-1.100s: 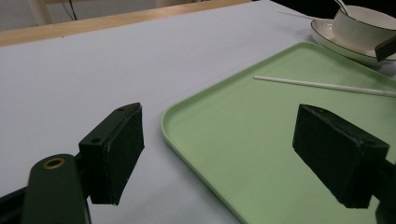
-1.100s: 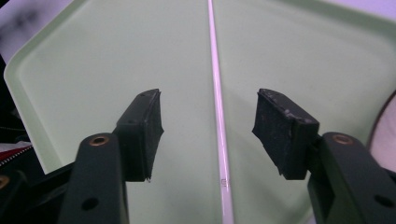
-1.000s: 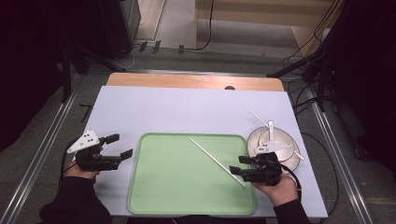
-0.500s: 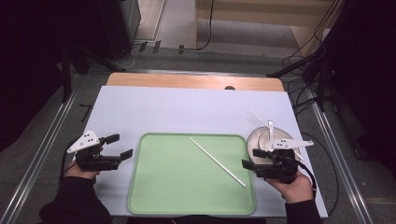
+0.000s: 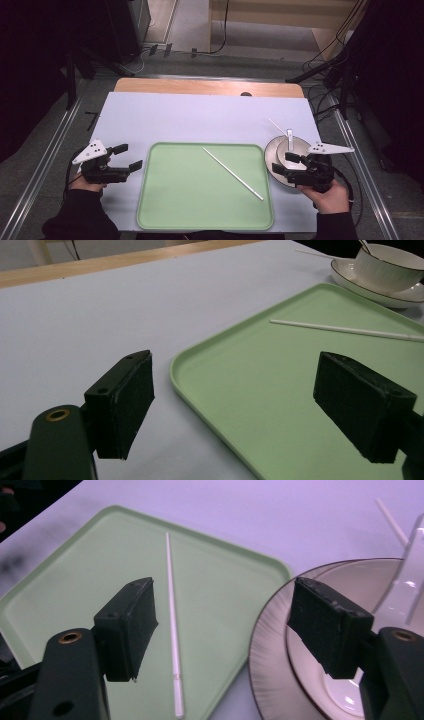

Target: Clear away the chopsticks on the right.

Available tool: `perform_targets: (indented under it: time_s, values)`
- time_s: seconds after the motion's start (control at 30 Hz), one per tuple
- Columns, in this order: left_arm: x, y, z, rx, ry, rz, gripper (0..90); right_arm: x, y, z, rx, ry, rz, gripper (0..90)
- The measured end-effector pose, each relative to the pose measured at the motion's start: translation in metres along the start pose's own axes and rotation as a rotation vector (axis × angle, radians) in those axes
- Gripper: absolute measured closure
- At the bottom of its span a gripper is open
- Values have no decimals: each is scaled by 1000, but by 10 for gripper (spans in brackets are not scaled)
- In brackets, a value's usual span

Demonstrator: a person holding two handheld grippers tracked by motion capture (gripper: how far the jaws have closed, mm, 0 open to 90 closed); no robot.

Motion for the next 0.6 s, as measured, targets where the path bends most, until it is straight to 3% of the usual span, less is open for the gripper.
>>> perform_targets:
  time_s: [0.23, 0.4, 0.6]
  values:
    - [1, 0, 0, -3, 0, -2, 167, -9, 17, -2, 12, 4, 24, 278]
    - [1, -1, 0, -3, -2, -4, 167, -16, 28, -7, -8, 15, 62, 278]
    - [1, -1, 1, -5, -4, -5, 167, -23, 43, -9, 17, 34, 81, 278]
Point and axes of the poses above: each handheld gripper's, and its own axes: x roughly forward along the jaws, z roughly out of its underside, y roughly to its right, the point moved 9 cm from there along x, roughly forward along the jaws, and after that the axes turned 5 degrees about -z, right-handed, at the moved point
